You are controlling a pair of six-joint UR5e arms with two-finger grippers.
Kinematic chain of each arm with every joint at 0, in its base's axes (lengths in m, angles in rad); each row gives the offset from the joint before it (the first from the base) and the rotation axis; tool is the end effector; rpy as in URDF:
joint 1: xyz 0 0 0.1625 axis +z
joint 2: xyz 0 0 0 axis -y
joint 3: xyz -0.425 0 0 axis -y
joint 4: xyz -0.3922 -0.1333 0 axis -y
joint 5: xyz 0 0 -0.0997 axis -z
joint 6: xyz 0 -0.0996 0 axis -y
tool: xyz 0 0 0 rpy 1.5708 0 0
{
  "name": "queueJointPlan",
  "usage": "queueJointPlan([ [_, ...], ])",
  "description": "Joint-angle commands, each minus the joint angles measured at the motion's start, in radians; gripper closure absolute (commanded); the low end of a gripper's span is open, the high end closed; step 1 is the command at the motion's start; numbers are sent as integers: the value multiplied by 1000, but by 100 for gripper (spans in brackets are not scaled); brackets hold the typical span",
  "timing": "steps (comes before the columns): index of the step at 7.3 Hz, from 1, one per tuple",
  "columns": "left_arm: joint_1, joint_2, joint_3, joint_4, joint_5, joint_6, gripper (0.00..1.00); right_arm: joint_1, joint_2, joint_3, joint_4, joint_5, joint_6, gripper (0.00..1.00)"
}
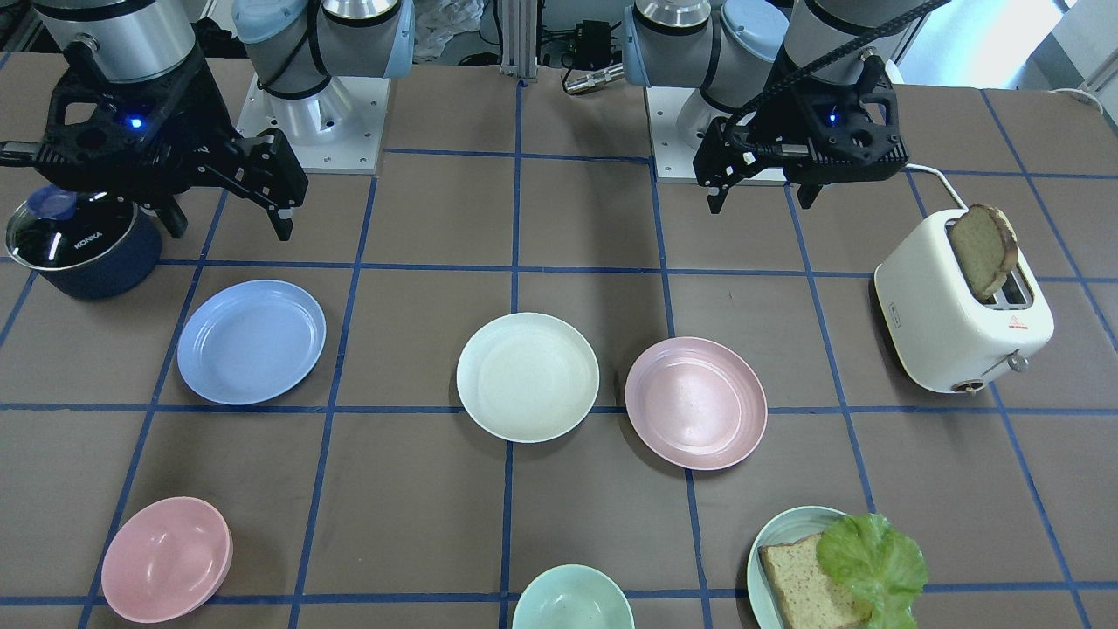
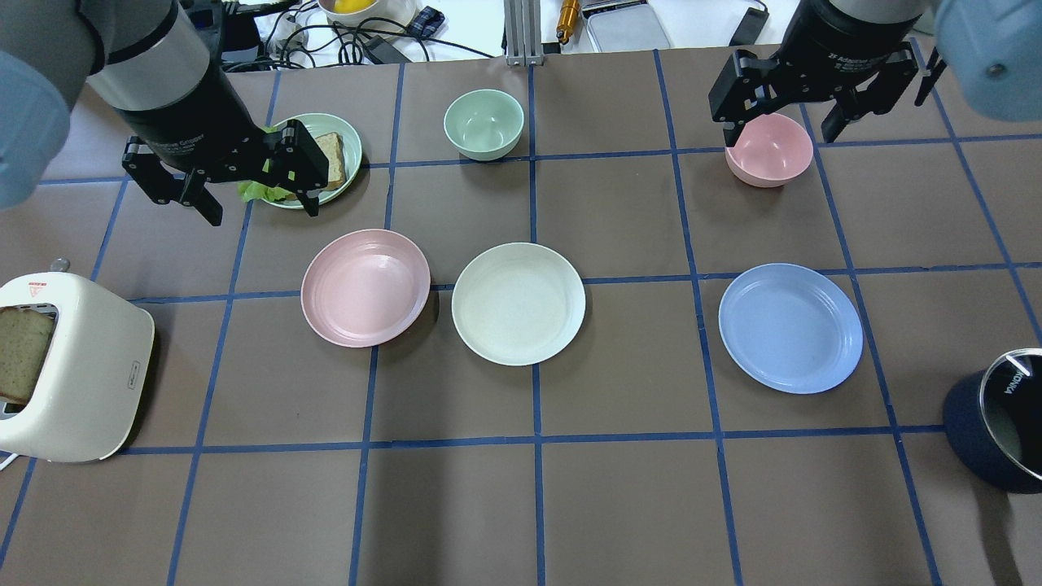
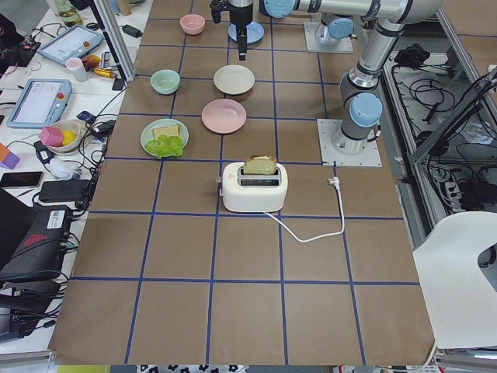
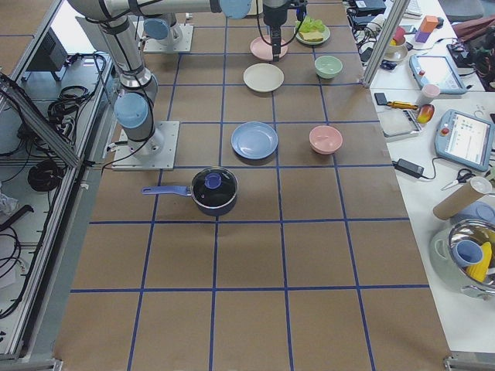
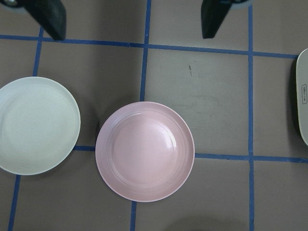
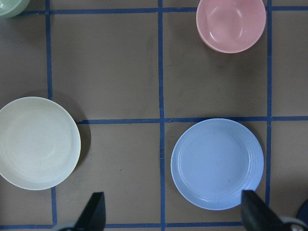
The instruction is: Stack three plates with pink and blue
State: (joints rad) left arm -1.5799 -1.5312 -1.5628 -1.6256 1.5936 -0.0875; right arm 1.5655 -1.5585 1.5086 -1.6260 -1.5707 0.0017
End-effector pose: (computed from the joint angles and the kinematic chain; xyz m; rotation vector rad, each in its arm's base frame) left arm -0.1353 -0.4727 0.5055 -0.1221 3.1161 0.0095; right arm 0.1306 -0.5072 0.5184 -0.0110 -3.1371 0.1650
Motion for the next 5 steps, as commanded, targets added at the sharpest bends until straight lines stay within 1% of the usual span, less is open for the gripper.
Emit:
queueJointPlan([
  [1, 1, 0, 3, 0, 2, 3, 0, 1, 0, 1, 0, 0, 1, 0],
  [5, 0, 2, -2, 0, 2, 3, 0, -5, 6, 2, 5, -2, -2, 0],
])
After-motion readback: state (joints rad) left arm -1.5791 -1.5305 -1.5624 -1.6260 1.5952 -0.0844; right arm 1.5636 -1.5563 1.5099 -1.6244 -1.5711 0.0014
